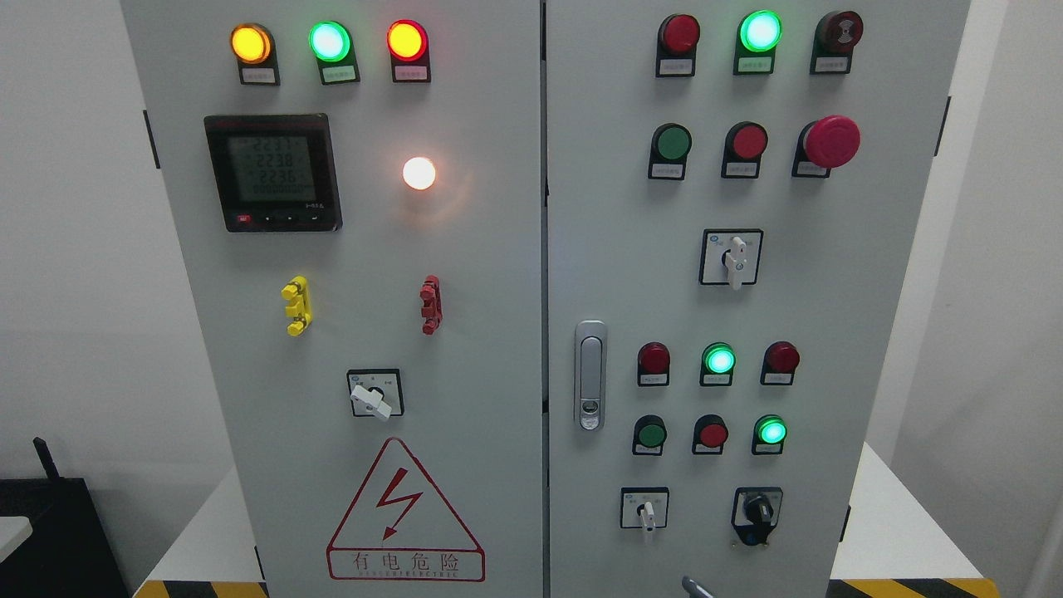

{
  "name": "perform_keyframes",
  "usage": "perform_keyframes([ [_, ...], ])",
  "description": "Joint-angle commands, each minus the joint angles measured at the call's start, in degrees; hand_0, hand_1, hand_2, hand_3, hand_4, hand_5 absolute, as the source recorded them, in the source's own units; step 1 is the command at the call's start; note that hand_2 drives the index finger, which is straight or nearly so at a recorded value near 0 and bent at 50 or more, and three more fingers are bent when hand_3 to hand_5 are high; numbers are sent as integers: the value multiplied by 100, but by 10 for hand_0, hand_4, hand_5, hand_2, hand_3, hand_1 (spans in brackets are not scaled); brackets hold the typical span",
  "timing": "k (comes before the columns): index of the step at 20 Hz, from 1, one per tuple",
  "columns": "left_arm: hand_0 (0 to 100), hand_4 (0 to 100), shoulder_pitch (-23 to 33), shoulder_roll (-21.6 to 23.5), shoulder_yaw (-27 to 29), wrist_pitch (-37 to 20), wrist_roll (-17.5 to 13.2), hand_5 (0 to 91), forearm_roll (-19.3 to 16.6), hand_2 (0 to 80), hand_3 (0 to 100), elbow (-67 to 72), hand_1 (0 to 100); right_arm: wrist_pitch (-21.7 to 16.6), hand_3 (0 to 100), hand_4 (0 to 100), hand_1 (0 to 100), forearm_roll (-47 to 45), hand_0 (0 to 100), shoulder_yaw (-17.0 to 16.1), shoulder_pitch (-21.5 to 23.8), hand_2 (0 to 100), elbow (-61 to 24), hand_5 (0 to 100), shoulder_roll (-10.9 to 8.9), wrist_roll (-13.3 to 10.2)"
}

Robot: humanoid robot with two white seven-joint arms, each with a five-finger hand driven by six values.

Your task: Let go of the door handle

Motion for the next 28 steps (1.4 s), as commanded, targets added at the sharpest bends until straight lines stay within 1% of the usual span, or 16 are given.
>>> perform_keyframes([
  [1,120,0,0,0,62,2,-3,0,0,0,0,97,389,10,33,0,40,17,360,101,25,0,-113,0,9,-32],
  [7,120,0,0,0,62,2,-3,0,0,0,0,97,389,2,43,0,43,61,357,110,17,0,-113,0,0,-41],
  [9,120,0,0,0,62,2,-3,0,0,0,0,97,389,-25,87,0,72,236,346,119,-27,0,-148,0,-18,-76],
  [10,120,0,0,0,62,-6,-3,0,0,0,0,97,389,-25,144,51,112,481,332,110,-62,0,-165,0,-18,-93],
  [11,120,0,0,0,62,2,-3,0,0,0,0,97,389,-42,214,160,138,779,327,110,-115,0,-183,3,-9,-94],
  [13,120,0,0,0,62,2,-3,0,0,0,0,97,389,-95,279,247,199,1543,326,110,-220,0,-261,49,35,-207],
  [15,120,0,0,0,62,2,-3,0,0,0,0,97,389,-226,327,312,237,2421,322,136,-386,0,-280,84,44,-706],
  [17,120,0,0,0,62,2,-3,0,0,0,0,97,389,-253,450,427,273,3414,331,241,-702,0,-245,257,61,-1269],
  [18,120,0,0,0,62,2,-3,0,0,0,0,97,389,-236,466,438,280,3793,331,276,-852,0,-236,272,70,-1471],
  [20,120,0,0,0,62,2,-3,0,0,0,0,97,389,-201,574,537,315,4426,340,382,-1011,0,-227,473,140,-1605],
  [21,120,0,0,0,62,2,-3,0,0,0,0,97,389,-183,588,553,321,4664,340,417,-1020,0,-218,508,227,-1631],
  [22,120,0,0,0,62,2,-3,0,0,0,0,97,389,-183,635,590,326,5006,340,435,-1020,0,-209,604,368,-1719],
  [24,120,0,0,0,62,2,-3,0,0,0,0,97,389,-174,698,645,326,5875,329,452,-1090,0,-43,711,666,-2209],
  [25,120,0,0,0,62,2,-3,0,0,0,0,97,389,-148,744,705,326,6210,320,505,-1195,0,45,782,703,-2499],
  [27,120,0,0,0,62,2,-3,0,0,0,0,97,389,245,838,814,325,6800,297,645,-1441,0,133,915,712,-2965],
  [28,120,0,0,0,62,-6,-3,0,0,0,0,97,389,622,882,859,325,7072,281,742,-1555,0,151,963,712,-3063],
])
